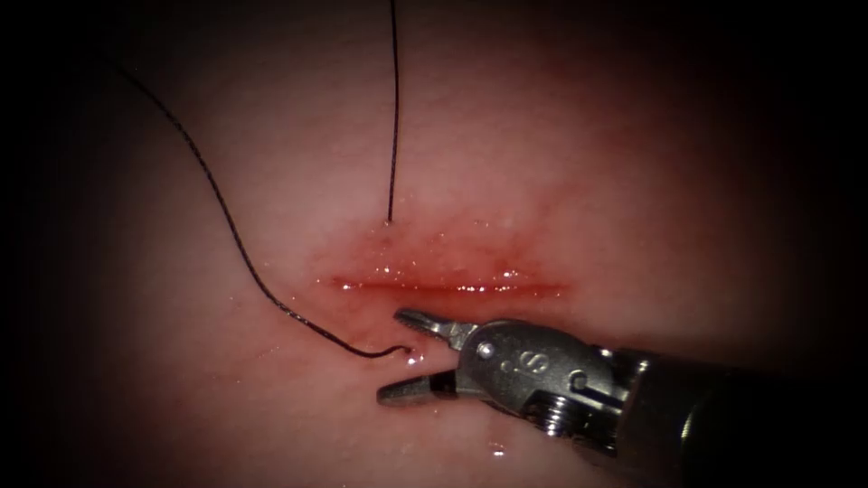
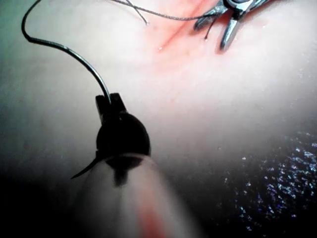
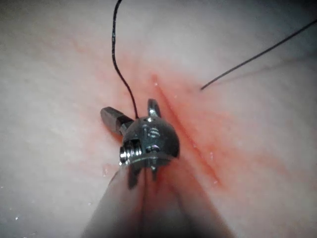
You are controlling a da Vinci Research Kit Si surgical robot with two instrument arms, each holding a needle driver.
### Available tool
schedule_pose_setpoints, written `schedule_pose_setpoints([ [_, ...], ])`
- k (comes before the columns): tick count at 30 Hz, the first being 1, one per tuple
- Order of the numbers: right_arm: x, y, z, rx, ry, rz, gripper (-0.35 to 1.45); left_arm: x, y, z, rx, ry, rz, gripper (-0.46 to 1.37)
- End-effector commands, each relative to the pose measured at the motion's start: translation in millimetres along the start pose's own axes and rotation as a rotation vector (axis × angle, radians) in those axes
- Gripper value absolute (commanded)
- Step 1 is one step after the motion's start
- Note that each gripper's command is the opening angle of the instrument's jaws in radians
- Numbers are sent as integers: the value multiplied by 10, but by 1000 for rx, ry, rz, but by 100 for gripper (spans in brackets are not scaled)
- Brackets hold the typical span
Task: Wound Closure
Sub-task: Use the right gripper to pull the suture until a short tail is left on top of the cut
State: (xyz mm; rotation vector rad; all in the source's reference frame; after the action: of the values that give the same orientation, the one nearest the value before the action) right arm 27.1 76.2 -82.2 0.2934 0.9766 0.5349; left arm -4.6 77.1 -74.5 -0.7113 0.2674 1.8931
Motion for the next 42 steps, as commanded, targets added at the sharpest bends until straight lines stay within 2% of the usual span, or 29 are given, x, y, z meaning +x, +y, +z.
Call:
schedule_pose_setpoints([
  [1, 1, 0, -2, 0, -3, 12, -35, 0, 0, 0, -4, 0, 0, -35],
  [13, 5, 1, -4, 3, 4, 47, -35, 1, 3, 2, -3, 6, 4, -35],
  [18, 8, -7, -11, 12, -32, 48, -35, 1, 7, 5, 1, 6, 13, -35],
  [24, 14, -32, -15, 16, -89, 45, -35, 2, 23, 15, -30, 8, 19, -35],
  [33, 24, -74, -22, 102, -160, 63, -35, -4, 51, 45, -85, 27, 7, -35],
  [42, 38, -114, -34, 163, -161, 87, -35, -16, 65, 71, -106, 54, 6, -35],
])
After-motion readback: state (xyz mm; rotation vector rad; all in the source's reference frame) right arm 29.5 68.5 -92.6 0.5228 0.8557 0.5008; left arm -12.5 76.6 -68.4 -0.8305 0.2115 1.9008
